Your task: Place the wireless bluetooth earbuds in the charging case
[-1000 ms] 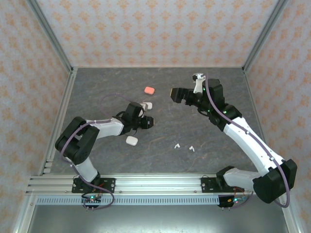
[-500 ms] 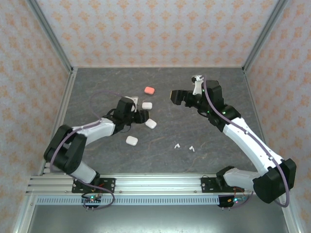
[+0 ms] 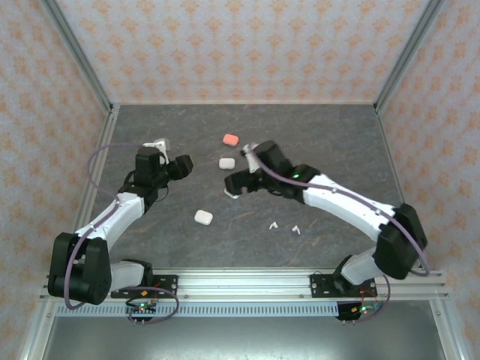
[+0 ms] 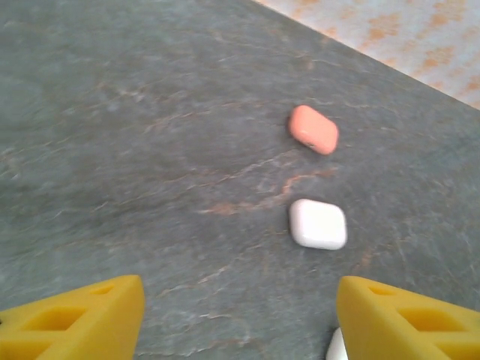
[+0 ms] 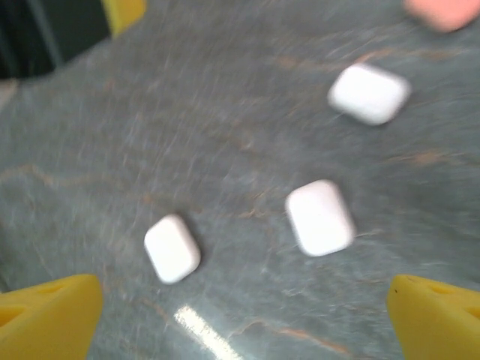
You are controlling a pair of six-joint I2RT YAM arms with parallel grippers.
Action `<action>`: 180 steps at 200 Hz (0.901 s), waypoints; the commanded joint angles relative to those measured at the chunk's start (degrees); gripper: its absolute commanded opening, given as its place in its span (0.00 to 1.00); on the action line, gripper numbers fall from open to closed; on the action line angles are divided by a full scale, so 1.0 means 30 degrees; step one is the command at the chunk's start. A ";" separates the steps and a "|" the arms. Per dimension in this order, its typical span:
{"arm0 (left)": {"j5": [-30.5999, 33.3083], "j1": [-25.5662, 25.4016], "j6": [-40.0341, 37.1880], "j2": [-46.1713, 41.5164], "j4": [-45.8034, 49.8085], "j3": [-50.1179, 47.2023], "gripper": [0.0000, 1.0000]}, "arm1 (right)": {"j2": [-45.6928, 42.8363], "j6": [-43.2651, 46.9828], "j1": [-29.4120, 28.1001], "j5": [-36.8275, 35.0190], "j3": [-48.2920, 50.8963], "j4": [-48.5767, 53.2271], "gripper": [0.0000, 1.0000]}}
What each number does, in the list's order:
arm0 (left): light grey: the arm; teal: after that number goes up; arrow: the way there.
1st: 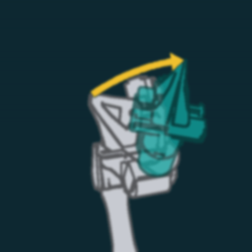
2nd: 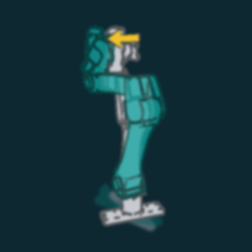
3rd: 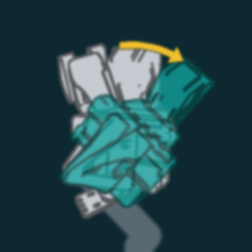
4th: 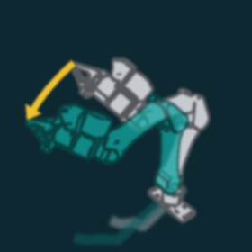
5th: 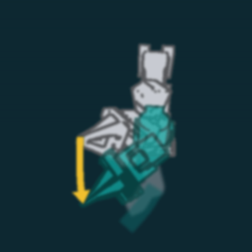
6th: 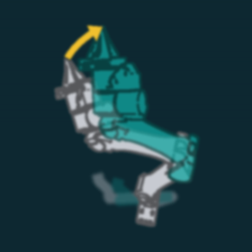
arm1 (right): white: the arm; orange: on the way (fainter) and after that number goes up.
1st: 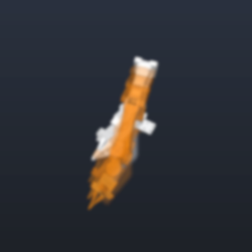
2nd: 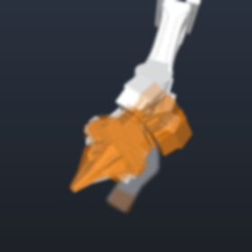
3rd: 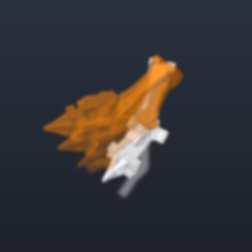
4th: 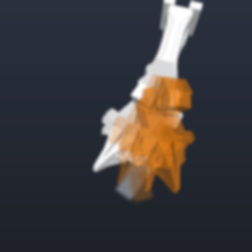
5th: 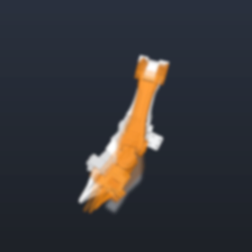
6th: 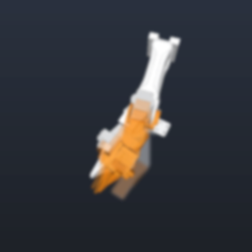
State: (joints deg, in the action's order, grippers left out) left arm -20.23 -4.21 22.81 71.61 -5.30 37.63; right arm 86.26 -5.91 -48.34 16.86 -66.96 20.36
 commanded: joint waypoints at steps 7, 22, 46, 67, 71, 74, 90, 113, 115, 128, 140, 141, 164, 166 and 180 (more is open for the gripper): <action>-0.1359 0.1087 0.1000 -0.0239 -0.0061 -0.0736 0.68 | 0.2424 0.1474 -0.1983 -0.1483 -0.1946 0.1615 0.96; -0.1517 0.1307 0.1087 -0.0473 -0.0116 -0.1019 0.68 | 0.3629 0.2032 -0.2784 -0.1588 -0.2649 0.2087 0.96; -0.1577 0.1460 0.0981 -0.0855 0.0272 -0.1229 0.69 | 0.5585 0.2890 -0.3659 -0.1500 -0.4011 0.3111 0.96; -0.1745 0.1657 0.0956 -0.1071 0.0455 -0.1322 0.70 | 0.7305 0.3689 -0.4219 -0.1573 -0.5337 0.4034 0.95; -0.1802 0.1689 0.0927 -0.1118 0.0489 -0.1336 0.70 | 0.7628 0.3856 -0.4337 -0.1598 -0.5591 0.4195 0.94; -0.1836 0.1698 0.0901 -0.1135 0.0549 -0.1323 0.70 | 0.7824 0.4001 -0.4432 -0.1632 -0.5790 0.4331 0.94; -0.2013 0.1863 0.0774 -0.1297 0.0818 -0.1307 0.70 | 0.9019 0.4583 -0.4866 -0.1736 -0.6758 0.4913 0.94; -0.2401 0.2159 0.0477 -0.1514 0.1275 -0.1256 0.71 | 1.0400 0.4928 -0.5112 -0.1851 -0.7944 0.5384 0.92; -0.2435 0.2185 0.0438 -0.1546 0.1336 -0.1239 0.71 | 1.0486 0.4944 -0.5124 -0.1903 -0.8025 0.5389 0.92; -0.2677 0.2370 0.0311 -0.1592 0.1549 -0.1208 0.72 | 1.1067 0.4945 -0.5154 -0.2222 -0.8500 0.5474 0.92; -0.2958 0.2582 0.0185 -0.1606 0.1759 -0.1155 0.72 | 1.1572 0.4887 -0.5154 -0.2560 -0.8974 0.5635 0.92; -0.3000 0.2593 0.0188 -0.1620 0.1763 -0.1150 0.72 | 1.1610 0.4879 -0.5156 -0.2596 -0.9016 0.5650 0.92; -0.3733 0.3052 0.0132 -0.1547 0.1899 -0.1095 0.72 | 1.2460 0.4757 -0.5149 -0.2919 -0.9871 0.6051 0.92; -0.3779 0.3082 0.0110 -0.1547 0.1910 -0.1089 0.72 | 1.2546 0.4747 -0.5155 -0.2887 -0.9934 0.6098 0.92; -0.4028 0.3237 -0.0033 -0.1524 0.2116 -0.0978 0.72 | 1.2994 0.4696 -0.5155 -0.2833 -1.0268 0.6425 0.90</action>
State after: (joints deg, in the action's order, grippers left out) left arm -29.43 4.47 24.36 67.96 -1.21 34.22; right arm 123.17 7.77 -63.77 10.68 -94.80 36.03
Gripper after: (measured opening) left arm 0.722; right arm 0.911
